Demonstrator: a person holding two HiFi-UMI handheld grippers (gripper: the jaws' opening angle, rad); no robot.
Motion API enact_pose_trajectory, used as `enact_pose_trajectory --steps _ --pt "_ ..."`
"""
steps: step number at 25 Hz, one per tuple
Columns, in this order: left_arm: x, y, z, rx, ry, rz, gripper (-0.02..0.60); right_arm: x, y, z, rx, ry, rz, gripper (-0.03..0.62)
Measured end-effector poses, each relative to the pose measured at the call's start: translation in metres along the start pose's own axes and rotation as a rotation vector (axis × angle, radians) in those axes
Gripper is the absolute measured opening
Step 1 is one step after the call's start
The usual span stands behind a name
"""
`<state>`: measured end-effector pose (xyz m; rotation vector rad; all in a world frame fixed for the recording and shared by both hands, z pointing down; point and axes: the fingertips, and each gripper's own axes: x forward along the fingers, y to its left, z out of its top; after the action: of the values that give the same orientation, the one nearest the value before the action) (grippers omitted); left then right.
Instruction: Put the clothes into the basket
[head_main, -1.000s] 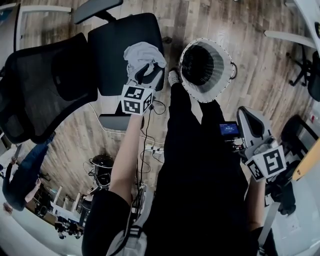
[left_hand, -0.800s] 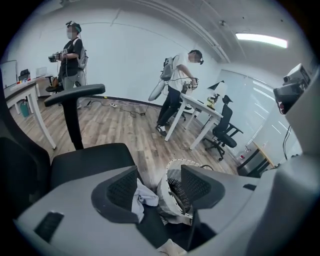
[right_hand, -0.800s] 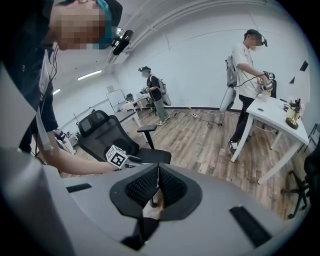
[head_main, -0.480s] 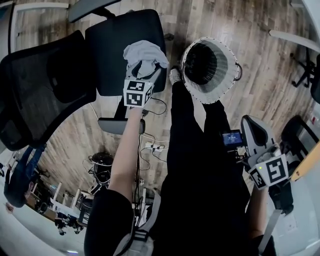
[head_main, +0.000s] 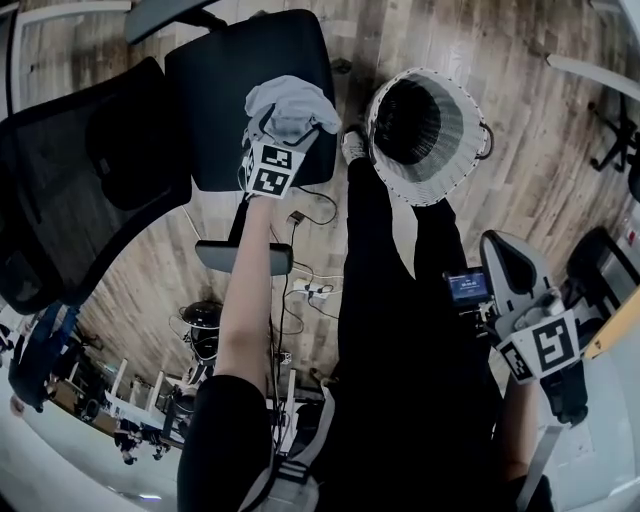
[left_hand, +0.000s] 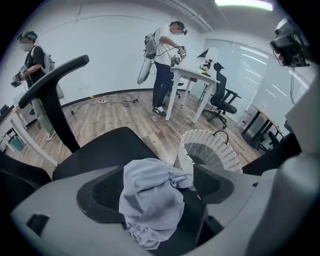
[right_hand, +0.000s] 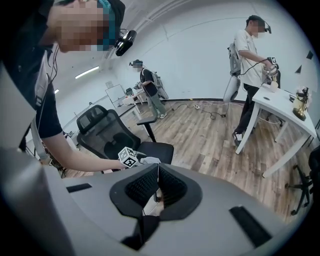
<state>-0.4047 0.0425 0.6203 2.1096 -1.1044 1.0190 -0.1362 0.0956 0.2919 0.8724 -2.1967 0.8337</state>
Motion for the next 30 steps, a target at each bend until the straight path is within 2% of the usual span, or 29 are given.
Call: enact_pose_trajectory --steps 9,16,25,30 --pt "0.029 0.013 -0.036 0.122 0.098 -0.053 0.479 0.009 -0.011 -0.014 0.026 0.051 -0.009 0.017" --pt "0.049 0.019 -0.061 0.226 0.174 -0.096 0.486 0.024 -0.010 -0.027 0.038 0.085 0.008 0.017" --pt "0.074 0.018 -0.086 0.298 0.245 -0.113 0.486 0.035 -0.016 -0.036 0.054 0.105 0.010 0.017" --pt "0.085 0.014 -0.094 0.302 0.267 -0.125 0.485 0.039 -0.017 -0.039 0.066 0.107 0.016 0.017"
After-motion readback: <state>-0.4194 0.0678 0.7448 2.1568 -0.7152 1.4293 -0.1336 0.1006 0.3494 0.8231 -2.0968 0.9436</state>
